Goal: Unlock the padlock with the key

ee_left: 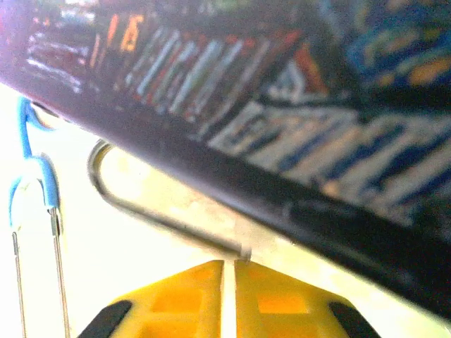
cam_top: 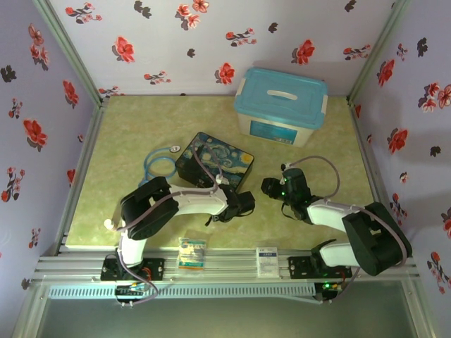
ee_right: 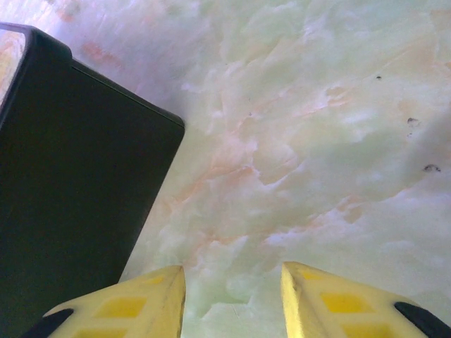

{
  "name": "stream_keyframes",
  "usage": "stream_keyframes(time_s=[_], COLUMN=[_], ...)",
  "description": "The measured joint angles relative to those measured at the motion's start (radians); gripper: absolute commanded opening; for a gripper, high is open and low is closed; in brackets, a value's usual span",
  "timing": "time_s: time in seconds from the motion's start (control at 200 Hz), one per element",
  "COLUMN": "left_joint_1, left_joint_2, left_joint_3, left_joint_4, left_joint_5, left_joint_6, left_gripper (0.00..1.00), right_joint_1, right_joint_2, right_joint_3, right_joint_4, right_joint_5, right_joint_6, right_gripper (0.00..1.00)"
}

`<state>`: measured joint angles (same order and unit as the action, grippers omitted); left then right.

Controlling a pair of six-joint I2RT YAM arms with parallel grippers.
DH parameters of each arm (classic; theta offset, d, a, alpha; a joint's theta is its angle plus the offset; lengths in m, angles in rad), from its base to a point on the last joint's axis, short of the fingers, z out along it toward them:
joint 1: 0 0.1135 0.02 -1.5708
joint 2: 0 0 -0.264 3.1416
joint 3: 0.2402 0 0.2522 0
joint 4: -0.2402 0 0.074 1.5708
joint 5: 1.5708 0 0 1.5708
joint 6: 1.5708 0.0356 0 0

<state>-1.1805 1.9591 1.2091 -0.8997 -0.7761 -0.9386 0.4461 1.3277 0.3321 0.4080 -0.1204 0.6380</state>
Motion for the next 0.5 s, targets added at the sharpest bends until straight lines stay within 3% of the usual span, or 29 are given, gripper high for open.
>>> stream_keyframes(time_s=[0.12, 0.205, 0.325, 0.495], left_joint_1=[-0.008, -0.013, -0.013, 0.007], left_joint_2=[0.021, 0.019, -0.05, -0.38], left_joint_3=[0.024, 0.022, -0.05, -0.233], left_joint_4=[-0.014, 0.019, 0.125, 0.267], left_joint_5=[-0.014, -0.006, 0.053, 0.147], left_joint_6=[-0.008, -0.007, 0.023, 0.08], left_gripper=[0.05, 0.09, 0.46, 0.61], right_joint_1=[0.0, 0.0, 0.019, 0.19], right_joint_2=[0.008, 0.008, -0.012, -0.207], right_joint_3=[0.0, 0.0, -0.007, -0.01], right_joint_4=[0.009, 0.014, 0.044, 0.002], right_joint_5=[-0.008, -0.015, -0.022, 0.071], right_joint_6=[0.002, 0.002, -0.003, -0.125], right_gripper=[0.4, 0.39, 0.42, 0.49])
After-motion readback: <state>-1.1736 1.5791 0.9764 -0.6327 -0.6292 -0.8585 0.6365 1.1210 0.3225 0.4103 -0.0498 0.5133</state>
